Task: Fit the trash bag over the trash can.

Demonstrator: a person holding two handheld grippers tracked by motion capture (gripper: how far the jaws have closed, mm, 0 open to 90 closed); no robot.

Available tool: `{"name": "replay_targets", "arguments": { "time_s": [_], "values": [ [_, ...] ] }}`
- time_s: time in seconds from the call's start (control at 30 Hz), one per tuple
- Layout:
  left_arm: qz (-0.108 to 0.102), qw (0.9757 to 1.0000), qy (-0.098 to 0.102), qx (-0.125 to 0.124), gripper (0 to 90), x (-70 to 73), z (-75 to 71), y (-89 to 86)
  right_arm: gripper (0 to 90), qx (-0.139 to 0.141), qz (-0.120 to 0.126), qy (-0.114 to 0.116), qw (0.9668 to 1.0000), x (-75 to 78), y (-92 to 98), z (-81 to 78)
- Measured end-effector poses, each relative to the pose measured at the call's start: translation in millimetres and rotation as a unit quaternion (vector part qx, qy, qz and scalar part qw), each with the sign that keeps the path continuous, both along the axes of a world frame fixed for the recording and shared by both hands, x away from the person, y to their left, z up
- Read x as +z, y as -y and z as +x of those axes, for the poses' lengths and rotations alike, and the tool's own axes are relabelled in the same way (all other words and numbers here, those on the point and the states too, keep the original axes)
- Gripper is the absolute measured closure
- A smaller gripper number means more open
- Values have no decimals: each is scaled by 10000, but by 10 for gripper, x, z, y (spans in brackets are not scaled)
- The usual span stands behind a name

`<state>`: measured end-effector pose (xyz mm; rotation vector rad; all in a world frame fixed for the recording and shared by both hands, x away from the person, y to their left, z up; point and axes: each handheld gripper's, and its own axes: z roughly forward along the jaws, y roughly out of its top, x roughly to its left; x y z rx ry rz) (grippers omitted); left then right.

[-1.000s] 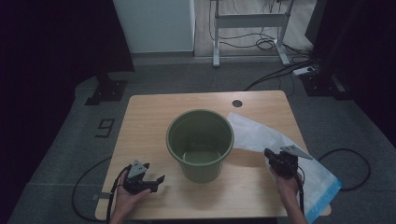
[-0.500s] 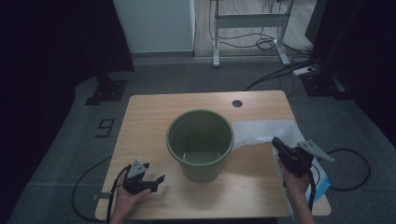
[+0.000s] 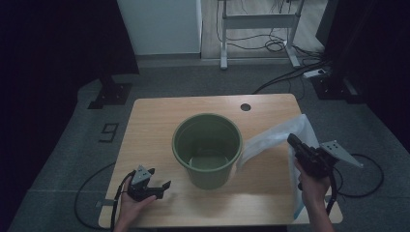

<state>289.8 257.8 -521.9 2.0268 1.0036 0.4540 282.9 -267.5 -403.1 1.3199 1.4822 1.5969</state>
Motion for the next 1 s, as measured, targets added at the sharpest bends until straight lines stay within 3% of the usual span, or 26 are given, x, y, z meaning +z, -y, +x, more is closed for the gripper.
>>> {"name": "replay_targets", "arguments": {
  "time_s": [0.2,0.5,1.0],
  "values": [
    [-8,10000,2,-17,148,6,-4,9,890,39,14,238,9997,200,-7,-67],
    [-17,10000,2,-7,148,8,-3,5,890,117,74,323,9994,313,-59,-50],
    [11,10000,-36,-46,148,-10,3,31,890,174,58,864,9961,817,-117,-158]
  ]
}}
